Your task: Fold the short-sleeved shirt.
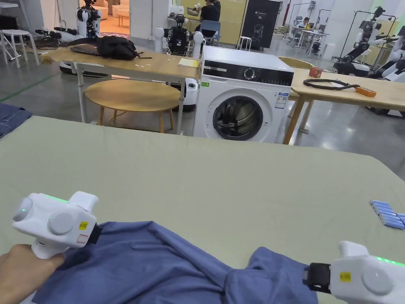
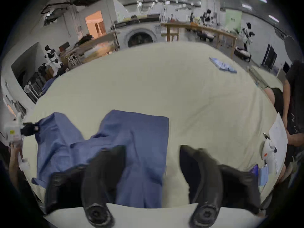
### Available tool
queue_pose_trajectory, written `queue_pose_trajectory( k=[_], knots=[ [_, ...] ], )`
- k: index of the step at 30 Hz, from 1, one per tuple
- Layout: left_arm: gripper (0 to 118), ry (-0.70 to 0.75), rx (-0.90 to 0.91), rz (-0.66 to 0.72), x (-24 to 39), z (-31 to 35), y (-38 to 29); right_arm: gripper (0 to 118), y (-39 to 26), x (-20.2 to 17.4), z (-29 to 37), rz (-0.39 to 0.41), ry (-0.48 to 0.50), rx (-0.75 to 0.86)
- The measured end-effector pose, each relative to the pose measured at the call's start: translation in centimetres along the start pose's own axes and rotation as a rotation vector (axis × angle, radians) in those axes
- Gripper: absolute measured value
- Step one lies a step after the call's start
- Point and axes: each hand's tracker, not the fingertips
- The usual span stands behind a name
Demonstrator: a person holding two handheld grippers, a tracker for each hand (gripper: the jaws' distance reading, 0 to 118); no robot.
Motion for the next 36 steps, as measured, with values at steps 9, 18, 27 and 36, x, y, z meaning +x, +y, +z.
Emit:
queue_pose_trajectory(
  k=[9,18,27,36],
  knots=[
    [0,0.001,0.041,0.016,0.0,4.7,-2.5,54,2.1,-1.3,-8.7,-0.020,-0.033,-0.258],
    [0,-0.004,0.046,0.034,-0.5,5.4,-3.9,0,2.4,-1.3,-10.3,0.088,-0.120,-0.172],
    [0,0.015,0.201,0.055,-1.2,11.7,-2.2,0,3.8,0.1,0.6,0.068,-0.056,0.248],
    [0,0.008,0.425,0.102,-2.4,23.9,1.2,0,5.4,-2.5,19.8,0.037,0.006,0.560]
  ],
)
